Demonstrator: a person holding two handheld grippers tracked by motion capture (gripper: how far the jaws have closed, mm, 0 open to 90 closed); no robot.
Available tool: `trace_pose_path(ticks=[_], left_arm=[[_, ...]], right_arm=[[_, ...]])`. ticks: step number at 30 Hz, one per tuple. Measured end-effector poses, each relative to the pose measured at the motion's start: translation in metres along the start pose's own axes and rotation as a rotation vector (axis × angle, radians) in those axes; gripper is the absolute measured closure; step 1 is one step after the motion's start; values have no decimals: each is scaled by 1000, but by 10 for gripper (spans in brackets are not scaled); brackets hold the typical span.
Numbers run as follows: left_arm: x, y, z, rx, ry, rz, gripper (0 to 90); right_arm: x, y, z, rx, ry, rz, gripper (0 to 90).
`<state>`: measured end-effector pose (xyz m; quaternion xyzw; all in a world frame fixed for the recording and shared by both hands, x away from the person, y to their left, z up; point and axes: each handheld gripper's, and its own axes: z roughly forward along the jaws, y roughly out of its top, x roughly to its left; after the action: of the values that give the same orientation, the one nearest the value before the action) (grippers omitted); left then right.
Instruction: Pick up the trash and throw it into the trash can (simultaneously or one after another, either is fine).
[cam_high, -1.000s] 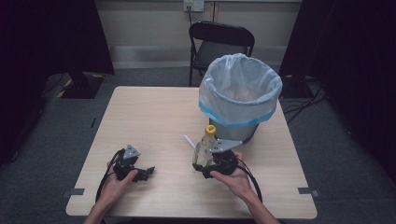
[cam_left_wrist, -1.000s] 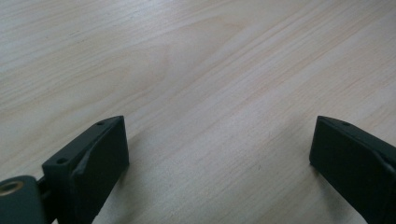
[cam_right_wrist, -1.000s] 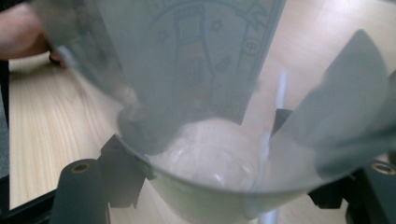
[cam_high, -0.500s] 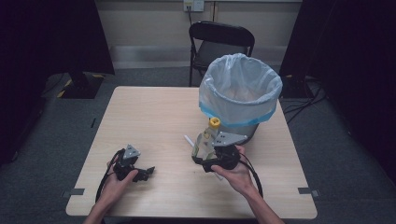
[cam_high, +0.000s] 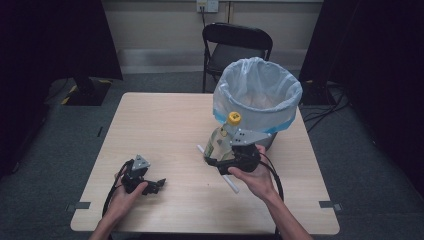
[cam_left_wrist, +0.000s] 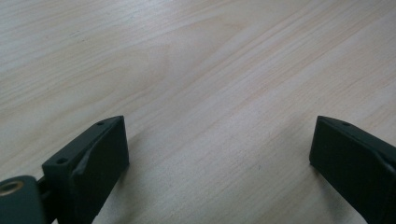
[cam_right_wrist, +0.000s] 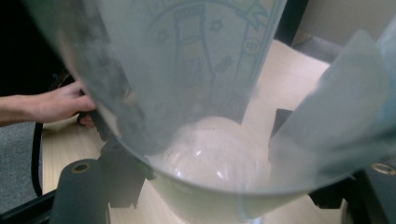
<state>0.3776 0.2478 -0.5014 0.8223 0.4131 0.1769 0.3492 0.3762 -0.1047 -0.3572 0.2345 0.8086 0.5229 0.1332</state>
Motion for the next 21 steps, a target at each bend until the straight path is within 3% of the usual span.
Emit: trace_pose_path(ticks=[21], left_arm=[[0,0,0,0,0,0,41]], right_arm=[[-14,55,-27,-108,-23,-18,280]])
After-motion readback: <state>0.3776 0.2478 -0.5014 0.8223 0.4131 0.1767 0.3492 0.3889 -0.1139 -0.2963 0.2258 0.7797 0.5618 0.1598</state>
